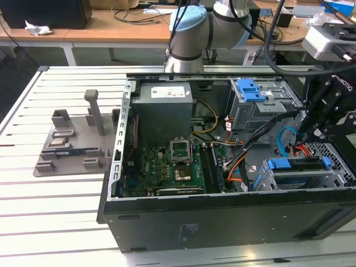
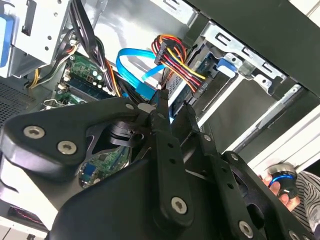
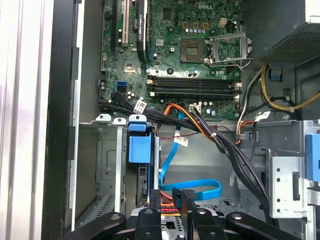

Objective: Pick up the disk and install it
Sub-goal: 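Insert the second disk wire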

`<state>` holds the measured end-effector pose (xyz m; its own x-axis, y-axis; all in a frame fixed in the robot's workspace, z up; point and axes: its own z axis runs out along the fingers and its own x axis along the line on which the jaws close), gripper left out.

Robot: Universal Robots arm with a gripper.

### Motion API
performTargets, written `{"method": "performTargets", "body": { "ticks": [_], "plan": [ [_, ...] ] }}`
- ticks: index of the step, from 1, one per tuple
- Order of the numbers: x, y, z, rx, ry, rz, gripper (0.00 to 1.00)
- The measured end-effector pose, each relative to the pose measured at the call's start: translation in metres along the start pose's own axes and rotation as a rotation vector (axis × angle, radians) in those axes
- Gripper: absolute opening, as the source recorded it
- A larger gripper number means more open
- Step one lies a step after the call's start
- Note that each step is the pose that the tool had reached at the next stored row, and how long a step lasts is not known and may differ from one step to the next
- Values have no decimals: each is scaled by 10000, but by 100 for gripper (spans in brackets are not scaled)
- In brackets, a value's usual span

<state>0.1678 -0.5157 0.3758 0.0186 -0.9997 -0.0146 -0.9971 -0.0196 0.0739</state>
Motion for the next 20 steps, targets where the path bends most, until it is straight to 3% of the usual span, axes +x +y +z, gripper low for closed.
{"method": "performTargets", "body": {
  "ticks": [3, 8, 12, 16, 17, 19, 20],
  "plan": [
    [-3, 4, -58, 10, -1, -25, 30],
    [-11, 1, -8, 7, -42, -72, 30],
    [-10, -4, 60, -14, -39, -181, 30],
    [-10, -6, 73, -17, -39, -220, 30],
    [-10, -6, 74, -17, -39, -221, 29],
    [-10, -6, 74, -17, -39, -223, 16],
    [-10, -6, 73, -17, -39, -224, 16]
  ]
}}
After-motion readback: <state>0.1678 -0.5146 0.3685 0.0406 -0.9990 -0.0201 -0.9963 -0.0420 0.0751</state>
